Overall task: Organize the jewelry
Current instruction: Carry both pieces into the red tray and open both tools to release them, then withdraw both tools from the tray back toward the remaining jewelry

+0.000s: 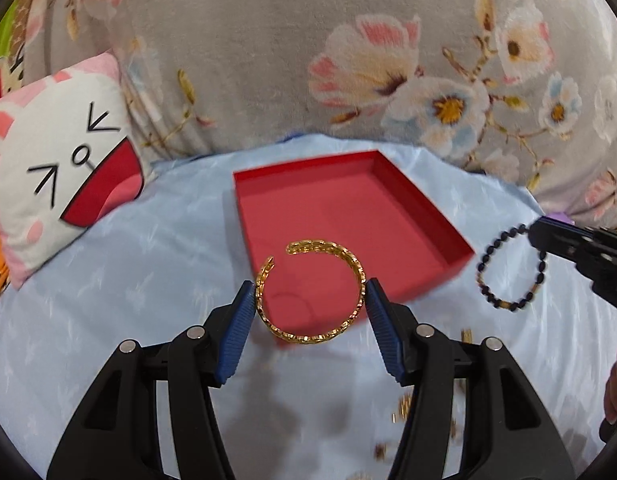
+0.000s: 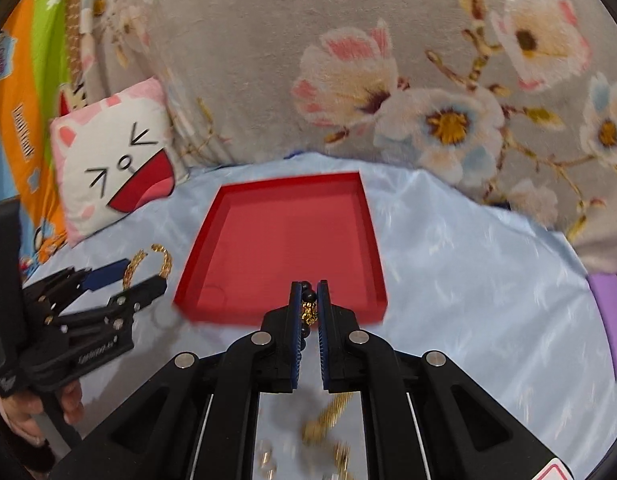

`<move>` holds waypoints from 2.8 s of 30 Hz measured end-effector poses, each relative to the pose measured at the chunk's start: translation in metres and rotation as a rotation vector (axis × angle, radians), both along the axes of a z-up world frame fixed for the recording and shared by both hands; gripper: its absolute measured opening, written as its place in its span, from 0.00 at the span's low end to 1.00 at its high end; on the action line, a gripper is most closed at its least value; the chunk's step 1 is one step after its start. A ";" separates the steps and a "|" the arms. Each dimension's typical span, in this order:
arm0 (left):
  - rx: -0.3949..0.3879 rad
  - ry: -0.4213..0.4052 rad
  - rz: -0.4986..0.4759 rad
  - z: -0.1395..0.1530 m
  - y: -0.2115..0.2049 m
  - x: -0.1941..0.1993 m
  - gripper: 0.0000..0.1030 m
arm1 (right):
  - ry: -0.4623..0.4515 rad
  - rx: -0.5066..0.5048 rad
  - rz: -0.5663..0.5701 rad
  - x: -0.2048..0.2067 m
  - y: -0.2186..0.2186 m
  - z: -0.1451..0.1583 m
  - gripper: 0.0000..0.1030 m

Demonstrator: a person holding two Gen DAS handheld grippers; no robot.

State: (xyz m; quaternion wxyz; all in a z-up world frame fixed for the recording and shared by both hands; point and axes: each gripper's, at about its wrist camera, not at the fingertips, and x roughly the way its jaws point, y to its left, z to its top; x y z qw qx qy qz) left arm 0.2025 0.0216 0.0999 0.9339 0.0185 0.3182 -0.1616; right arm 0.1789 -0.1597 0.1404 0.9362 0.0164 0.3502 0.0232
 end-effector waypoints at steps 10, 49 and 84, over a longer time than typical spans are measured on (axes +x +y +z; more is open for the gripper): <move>-0.021 0.082 0.033 -0.015 -0.023 0.133 0.53 | 0.061 0.064 0.030 0.162 -0.004 -0.025 0.07; 0.097 0.037 0.094 -0.031 -0.036 0.179 0.74 | 0.049 0.059 -0.124 0.188 -0.050 -0.065 0.42; 0.081 0.134 0.067 -0.077 -0.009 -0.106 0.79 | 0.115 0.022 -0.110 -0.120 -0.056 -0.115 0.47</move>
